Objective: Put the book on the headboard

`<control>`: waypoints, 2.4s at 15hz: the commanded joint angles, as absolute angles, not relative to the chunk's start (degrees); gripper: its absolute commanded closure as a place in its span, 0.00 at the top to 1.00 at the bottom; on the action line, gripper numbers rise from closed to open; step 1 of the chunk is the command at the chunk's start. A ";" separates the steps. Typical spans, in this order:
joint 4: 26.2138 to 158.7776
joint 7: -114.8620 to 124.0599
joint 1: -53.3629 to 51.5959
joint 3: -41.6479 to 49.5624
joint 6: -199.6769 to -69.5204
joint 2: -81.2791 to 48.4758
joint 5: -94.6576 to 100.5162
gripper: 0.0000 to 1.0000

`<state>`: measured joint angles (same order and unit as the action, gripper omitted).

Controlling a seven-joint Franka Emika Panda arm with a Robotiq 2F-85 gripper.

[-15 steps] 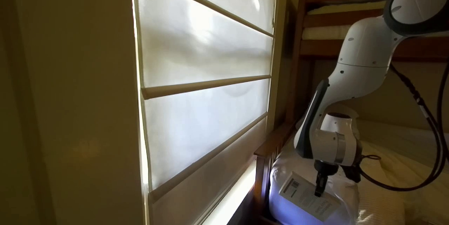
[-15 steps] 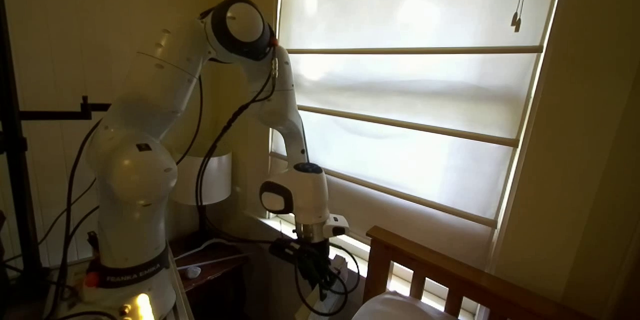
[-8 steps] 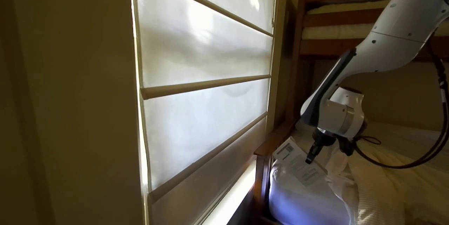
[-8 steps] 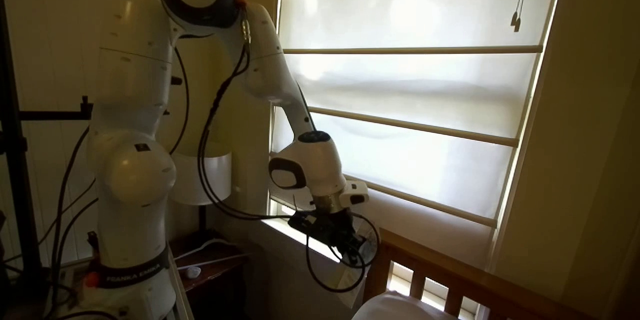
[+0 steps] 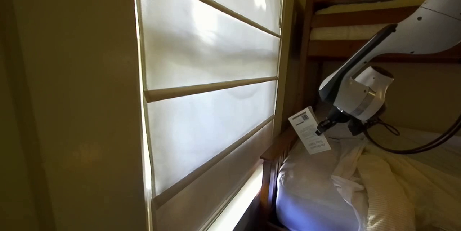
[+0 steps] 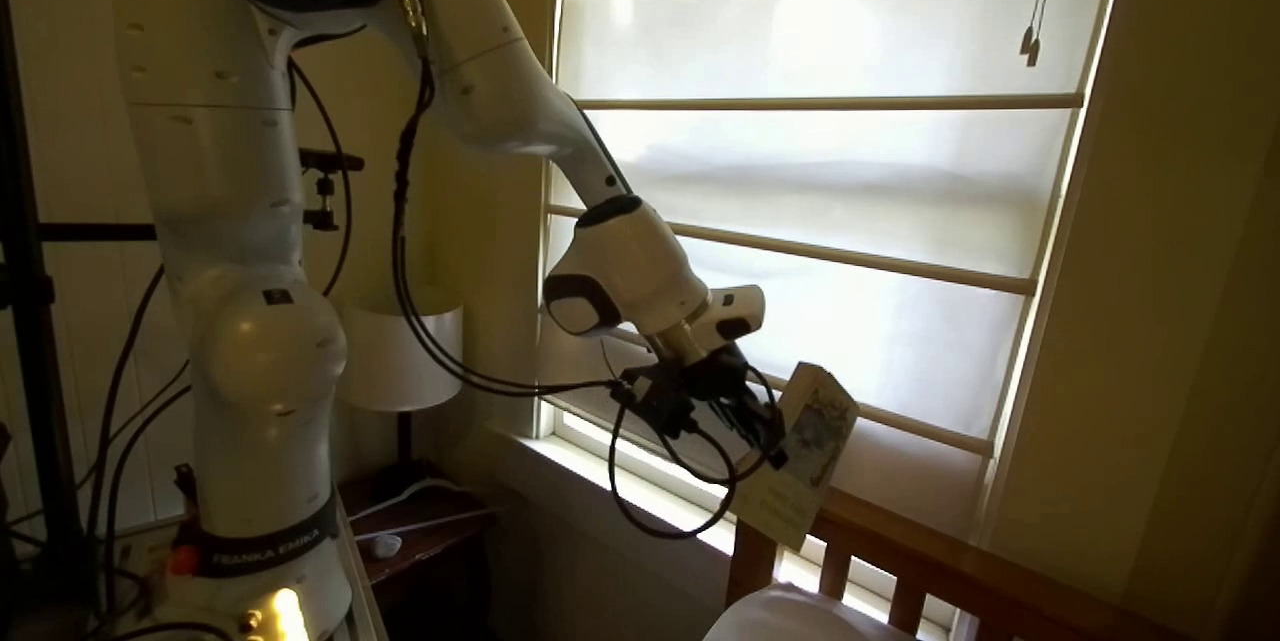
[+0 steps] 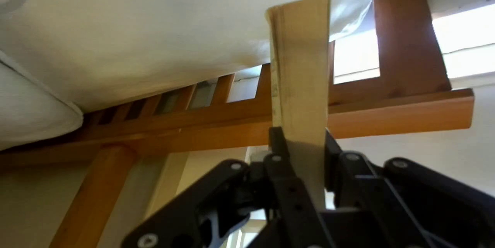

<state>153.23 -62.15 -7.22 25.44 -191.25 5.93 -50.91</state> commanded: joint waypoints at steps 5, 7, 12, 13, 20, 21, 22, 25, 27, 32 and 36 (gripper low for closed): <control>153.64 -53.67 -3.73 21.36 -197.56 3.54 -46.90 0.06; 152.81 -53.43 -2.20 21.44 -204.18 1.65 -44.19 0.06; 150.48 -57.22 -0.84 23.30 -216.76 -5.44 -40.71 0.06; 149.90 -58.58 -0.59 23.74 -218.36 -7.12 -40.35 0.06; 148.28 -68.58 0.42 26.84 -224.60 -16.25 -34.35 0.06; 148.23 -69.49 0.47 27.05 -226.02 -17.52 -33.60 0.06; 148.50 -69.80 0.58 27.01 -226.11 -17.90 -32.45 0.06; 152.11 -69.44 1.80 24.25 -227.65 -17.43 -26.08 0.06; 153.51 -69.77 2.28 23.96 -229.81 -18.40 -20.75 0.06; 157.49 -65.74 9.89 20.61 -228.27 -10.79 -0.30 0.06; 158.32 -60.78 19.09 16.73 -228.74 -8.50 17.77 0.06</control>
